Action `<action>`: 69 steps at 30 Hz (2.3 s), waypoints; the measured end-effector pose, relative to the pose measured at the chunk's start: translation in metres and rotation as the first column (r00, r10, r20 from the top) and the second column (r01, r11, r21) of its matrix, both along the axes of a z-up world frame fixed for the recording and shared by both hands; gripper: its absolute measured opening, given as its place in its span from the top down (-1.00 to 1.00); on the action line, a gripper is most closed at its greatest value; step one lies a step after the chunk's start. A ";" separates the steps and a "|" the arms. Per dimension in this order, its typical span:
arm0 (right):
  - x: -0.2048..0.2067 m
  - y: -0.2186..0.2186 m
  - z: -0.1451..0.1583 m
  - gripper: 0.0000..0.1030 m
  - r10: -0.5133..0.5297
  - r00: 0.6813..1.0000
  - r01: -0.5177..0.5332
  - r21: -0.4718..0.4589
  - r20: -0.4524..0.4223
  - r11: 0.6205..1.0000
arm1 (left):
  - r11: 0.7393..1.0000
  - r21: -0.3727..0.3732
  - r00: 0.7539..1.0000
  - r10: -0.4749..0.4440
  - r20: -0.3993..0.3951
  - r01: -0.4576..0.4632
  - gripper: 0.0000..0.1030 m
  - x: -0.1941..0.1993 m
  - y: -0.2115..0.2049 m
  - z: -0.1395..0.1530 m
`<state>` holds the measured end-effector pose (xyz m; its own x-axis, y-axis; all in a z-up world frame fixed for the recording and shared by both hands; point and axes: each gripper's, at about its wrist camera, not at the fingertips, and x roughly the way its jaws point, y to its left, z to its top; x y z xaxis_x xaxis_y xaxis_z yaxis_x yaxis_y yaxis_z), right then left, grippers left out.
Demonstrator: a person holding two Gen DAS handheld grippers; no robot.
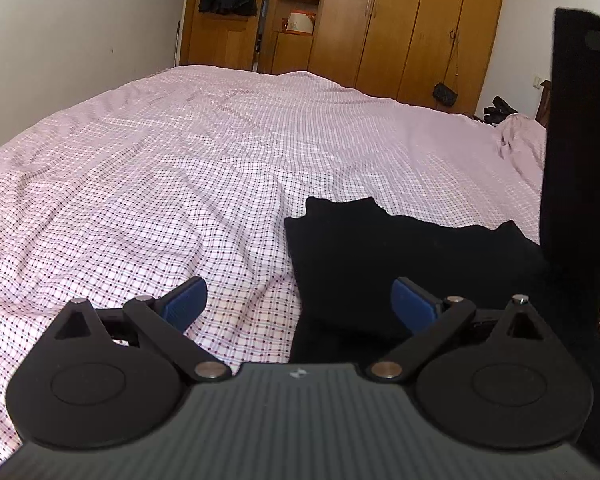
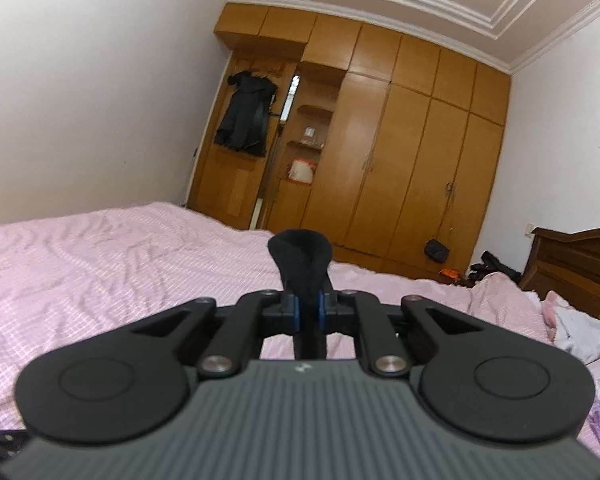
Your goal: Fold small clothes
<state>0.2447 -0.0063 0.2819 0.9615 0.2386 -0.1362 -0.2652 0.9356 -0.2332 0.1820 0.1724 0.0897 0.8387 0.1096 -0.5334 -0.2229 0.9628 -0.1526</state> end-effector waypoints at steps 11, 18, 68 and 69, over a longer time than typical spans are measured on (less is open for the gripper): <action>0.002 0.040 -0.069 0.77 0.046 0.992 -0.051 -0.041 -0.114 0.998 | 0.999 -0.023 0.998 0.046 -0.030 -0.047 -0.95 0.000 0.012 -0.003; -0.004 0.059 -0.093 0.77 0.081 0.983 -0.082 0.000 -0.162 0.997 | 0.997 -0.035 0.997 0.064 -0.047 -0.066 -0.95 0.003 0.016 -0.006; -0.084 -0.132 -0.154 -0.61 0.342 0.868 -0.142 0.478 -0.361 0.867 | 0.993 -0.109 0.997 -0.044 -0.067 0.036 -1.00 -0.043 -0.013 -0.031; -0.090 -0.140 -0.157 -0.62 0.307 0.880 -0.115 0.465 -0.362 0.878 | 0.991 -0.126 0.995 -0.052 -0.079 0.042 -1.00 -0.044 -0.013 -0.035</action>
